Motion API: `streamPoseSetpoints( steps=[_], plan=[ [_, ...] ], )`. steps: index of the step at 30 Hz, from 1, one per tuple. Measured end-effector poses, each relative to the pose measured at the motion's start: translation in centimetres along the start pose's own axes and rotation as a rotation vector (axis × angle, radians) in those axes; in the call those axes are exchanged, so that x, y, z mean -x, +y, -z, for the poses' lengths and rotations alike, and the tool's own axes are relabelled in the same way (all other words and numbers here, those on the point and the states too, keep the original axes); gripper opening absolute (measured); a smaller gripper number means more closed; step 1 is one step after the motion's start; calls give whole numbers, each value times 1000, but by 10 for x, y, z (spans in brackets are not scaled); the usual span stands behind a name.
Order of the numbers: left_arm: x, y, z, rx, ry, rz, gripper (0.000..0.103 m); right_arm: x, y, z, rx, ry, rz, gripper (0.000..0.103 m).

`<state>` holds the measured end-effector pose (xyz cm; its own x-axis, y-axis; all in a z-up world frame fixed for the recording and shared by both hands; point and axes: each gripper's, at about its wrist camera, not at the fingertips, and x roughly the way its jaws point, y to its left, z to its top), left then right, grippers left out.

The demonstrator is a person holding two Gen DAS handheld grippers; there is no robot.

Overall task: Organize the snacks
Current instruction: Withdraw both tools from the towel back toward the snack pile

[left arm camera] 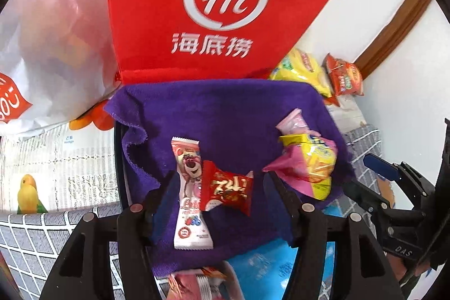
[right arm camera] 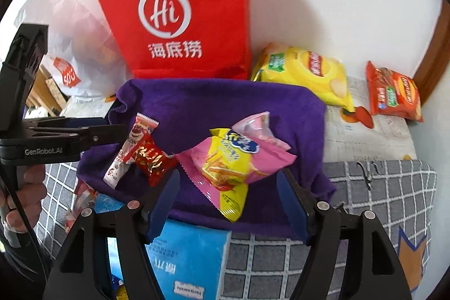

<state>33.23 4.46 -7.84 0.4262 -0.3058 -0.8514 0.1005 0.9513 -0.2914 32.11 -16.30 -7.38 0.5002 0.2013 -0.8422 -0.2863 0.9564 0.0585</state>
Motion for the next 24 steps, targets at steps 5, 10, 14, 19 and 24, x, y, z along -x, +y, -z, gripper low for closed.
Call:
streamPoseSetpoints(
  steps=[5, 10, 14, 19, 24],
  plan=[
    [30, -6, 3, -19, -54, 24, 60, 29, -8, 6, -60, -57, 30, 71],
    [64, -19, 6, -50, -122, 29, 60, 55, -8, 17, -101, -99, 60, 72],
    [83, -29, 15, -65, -147, 27, 60, 76, -5, 28, -97, -131, 82, 72],
    [102, -40, 32, -89, -162, 17, 60, 101, -1, 45, -104, -175, 27, 72],
    [117, -46, 53, -94, -180, 5, 60, 121, 4, 59, -112, -223, 37, 72]
  ],
)
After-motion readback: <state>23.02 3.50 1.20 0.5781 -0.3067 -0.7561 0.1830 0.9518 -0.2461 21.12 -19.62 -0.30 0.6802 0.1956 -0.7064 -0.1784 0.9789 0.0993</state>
